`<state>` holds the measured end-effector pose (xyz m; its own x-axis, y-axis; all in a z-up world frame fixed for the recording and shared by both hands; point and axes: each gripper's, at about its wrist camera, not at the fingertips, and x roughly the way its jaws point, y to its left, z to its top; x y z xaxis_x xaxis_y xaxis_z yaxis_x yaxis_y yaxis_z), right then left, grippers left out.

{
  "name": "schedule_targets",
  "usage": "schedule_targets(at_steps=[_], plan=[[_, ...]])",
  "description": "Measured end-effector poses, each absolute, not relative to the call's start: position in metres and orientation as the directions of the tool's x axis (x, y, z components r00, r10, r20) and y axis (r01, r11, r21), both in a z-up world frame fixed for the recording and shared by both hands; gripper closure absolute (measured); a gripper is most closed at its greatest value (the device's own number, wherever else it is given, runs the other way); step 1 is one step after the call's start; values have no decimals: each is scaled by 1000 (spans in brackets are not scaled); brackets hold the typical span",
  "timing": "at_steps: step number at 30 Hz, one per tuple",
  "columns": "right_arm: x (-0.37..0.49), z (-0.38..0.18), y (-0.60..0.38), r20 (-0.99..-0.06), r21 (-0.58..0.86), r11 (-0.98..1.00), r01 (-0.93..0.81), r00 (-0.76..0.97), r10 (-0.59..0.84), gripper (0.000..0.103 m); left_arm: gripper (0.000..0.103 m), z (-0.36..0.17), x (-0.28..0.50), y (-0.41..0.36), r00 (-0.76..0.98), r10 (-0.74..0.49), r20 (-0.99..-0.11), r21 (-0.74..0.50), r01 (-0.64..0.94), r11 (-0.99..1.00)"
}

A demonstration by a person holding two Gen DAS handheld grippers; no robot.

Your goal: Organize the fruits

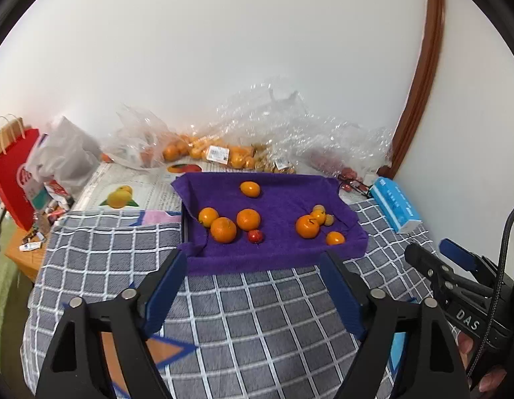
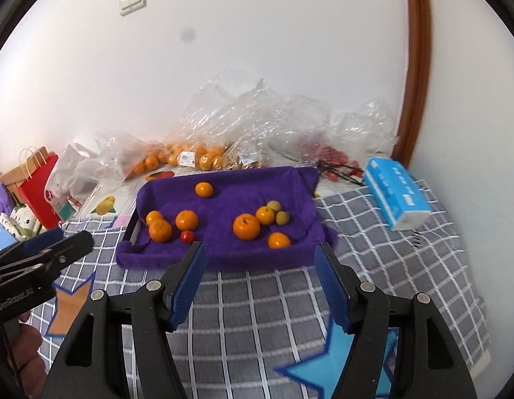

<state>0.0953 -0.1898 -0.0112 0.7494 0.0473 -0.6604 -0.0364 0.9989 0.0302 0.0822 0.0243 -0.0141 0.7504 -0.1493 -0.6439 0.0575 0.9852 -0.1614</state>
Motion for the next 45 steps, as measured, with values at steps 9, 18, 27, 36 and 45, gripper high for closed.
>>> schedule_targets(at_steps=[9,18,27,36,45], plan=[[40,-3,-200,-617,0,999,-34,786,26,1,15,5,26,24,801,-104,-590,-130,32,991],[12,1,-213,-606,35,999,-16,795,34,0,14,6,1,9,817,-71,-572,-81,29,996],[1,3,-222,-594,55,998,-6,804,38,0,14,6,-8,4,824,-54,-563,-68,18,997],[-4,5,-221,-598,40,999,3,801,22,0,14,9,-10,3,826,-51,-561,-66,17,998],[-7,8,-220,-595,21,1000,16,804,0,0,14,10,-12,3,828,-51,-559,-65,18,998]])
